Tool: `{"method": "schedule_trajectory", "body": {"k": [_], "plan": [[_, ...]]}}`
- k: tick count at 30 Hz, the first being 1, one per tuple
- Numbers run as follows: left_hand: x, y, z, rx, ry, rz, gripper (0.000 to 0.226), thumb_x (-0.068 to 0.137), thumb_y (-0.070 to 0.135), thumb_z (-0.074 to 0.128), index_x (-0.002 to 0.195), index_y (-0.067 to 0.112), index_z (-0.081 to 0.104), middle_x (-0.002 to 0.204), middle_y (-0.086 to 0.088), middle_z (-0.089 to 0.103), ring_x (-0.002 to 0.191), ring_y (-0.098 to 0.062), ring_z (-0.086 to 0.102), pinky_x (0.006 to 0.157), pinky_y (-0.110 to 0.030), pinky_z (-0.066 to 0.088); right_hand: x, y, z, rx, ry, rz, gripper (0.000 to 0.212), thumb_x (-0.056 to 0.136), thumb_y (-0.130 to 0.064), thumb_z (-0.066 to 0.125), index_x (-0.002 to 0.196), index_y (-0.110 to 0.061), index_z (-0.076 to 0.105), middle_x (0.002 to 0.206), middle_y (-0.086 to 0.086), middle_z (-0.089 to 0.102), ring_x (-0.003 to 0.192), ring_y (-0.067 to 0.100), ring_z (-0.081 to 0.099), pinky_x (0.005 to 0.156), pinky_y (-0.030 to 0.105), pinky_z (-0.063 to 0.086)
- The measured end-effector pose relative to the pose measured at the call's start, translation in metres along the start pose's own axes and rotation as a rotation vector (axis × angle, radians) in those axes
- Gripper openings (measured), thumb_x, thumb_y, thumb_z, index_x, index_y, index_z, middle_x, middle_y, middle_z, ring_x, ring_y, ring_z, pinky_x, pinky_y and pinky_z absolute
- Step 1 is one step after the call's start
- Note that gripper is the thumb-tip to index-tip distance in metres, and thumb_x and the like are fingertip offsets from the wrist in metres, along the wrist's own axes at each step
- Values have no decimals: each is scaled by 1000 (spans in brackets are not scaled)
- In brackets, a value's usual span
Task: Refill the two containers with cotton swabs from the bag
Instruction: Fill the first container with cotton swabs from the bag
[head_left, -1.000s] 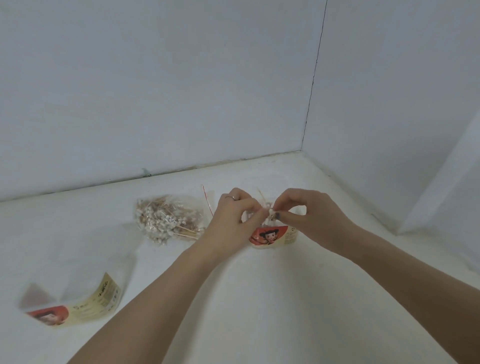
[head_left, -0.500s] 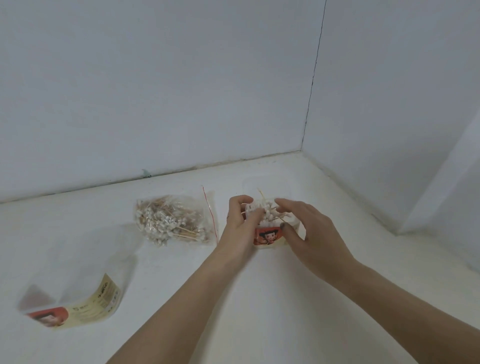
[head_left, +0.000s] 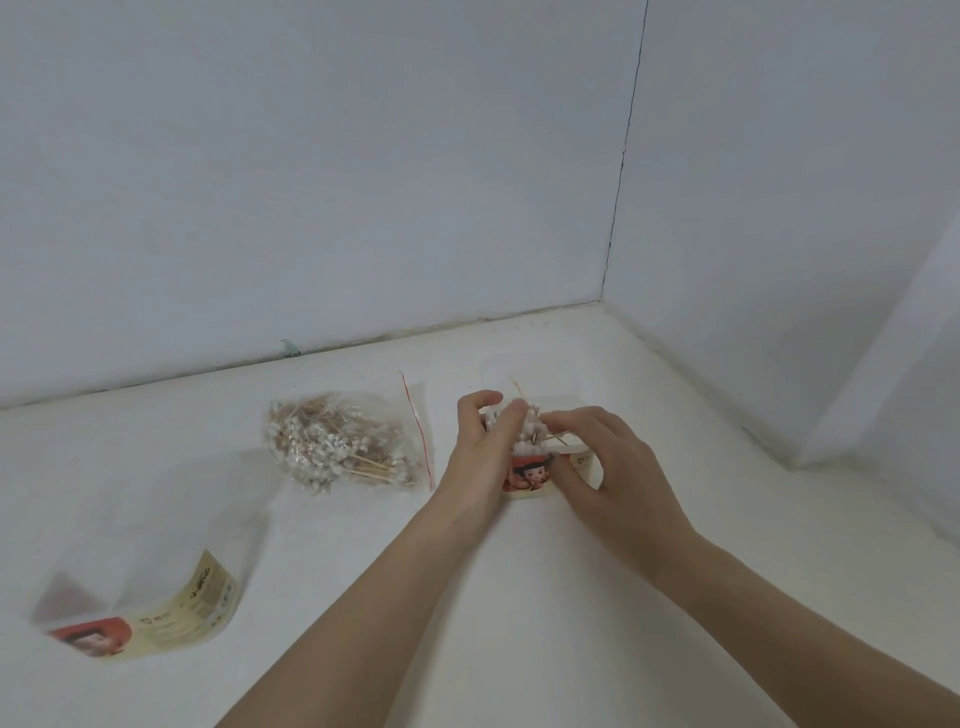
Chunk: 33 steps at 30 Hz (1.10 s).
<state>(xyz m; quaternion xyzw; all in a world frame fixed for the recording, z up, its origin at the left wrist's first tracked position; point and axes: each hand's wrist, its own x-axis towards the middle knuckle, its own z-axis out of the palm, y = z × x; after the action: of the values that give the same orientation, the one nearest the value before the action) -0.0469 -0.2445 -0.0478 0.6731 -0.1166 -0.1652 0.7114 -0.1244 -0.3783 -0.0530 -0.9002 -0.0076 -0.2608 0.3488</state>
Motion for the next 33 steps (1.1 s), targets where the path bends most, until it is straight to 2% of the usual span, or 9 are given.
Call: {"method": "schedule_trajectory", "body": {"k": [2,5,8,10,16,21,23,26,33], "plan": [[2,0,-1,-16,-10,-40,30,102,42,49,128,29,42,121,-4,62,87,-8,71,66,-18,51,5,-5,-1,55,18,56,34,91,-14,65,121,-28,67,109,-18,64,109,2,56,94,19,43],[3,1,-4,5,-26,-52,27,103,41,46,127,31,42,129,-8,60,95,-12,70,71,-22,49,16,-10,-1,16,49,0,26,90,-22,64,112,-30,72,98,-18,68,97,2,57,93,28,44],[2,2,-5,13,-52,-64,25,105,40,41,128,28,41,119,1,59,79,5,69,65,-13,49,26,-14,1,-62,43,-29,18,87,-31,61,99,-33,75,83,-17,67,84,7,58,90,40,46],[3,1,-5,13,-56,-68,23,106,40,38,126,27,42,110,4,59,69,10,66,61,-11,48,30,-16,0,-91,30,-33,11,87,-32,64,90,-32,74,77,-15,65,79,11,56,87,41,46],[4,-1,-5,9,-54,-73,18,107,42,36,122,33,42,121,0,58,74,8,69,66,-14,50,41,-21,-9,-45,-122,73,8,92,-19,63,87,-22,70,86,-13,68,88,7,60,82,29,47],[2,4,-5,23,-66,-87,22,107,42,35,126,32,39,115,1,60,82,0,67,66,-15,49,46,-25,-24,12,-132,77,13,94,-21,62,85,-26,69,81,-15,67,84,-1,60,70,12,41],[0,6,-5,25,-69,-87,22,107,41,34,126,31,39,110,3,60,82,0,66,64,-14,50,49,-28,-28,-15,-196,70,12,94,-23,62,86,-26,71,81,-15,67,81,-5,58,68,10,39],[0,6,-4,31,-61,-93,24,106,41,35,128,31,38,114,2,59,83,0,66,61,-13,49,52,-27,-26,-112,-297,91,13,93,-23,62,89,-26,74,86,-14,68,87,1,60,73,15,43],[-2,7,-4,73,-60,-86,30,104,45,38,132,35,35,128,-5,57,88,-6,69,64,-15,48,44,-25,-24,-72,-266,117,12,93,-23,64,87,-26,74,84,-12,69,84,-7,56,67,6,38]]}}
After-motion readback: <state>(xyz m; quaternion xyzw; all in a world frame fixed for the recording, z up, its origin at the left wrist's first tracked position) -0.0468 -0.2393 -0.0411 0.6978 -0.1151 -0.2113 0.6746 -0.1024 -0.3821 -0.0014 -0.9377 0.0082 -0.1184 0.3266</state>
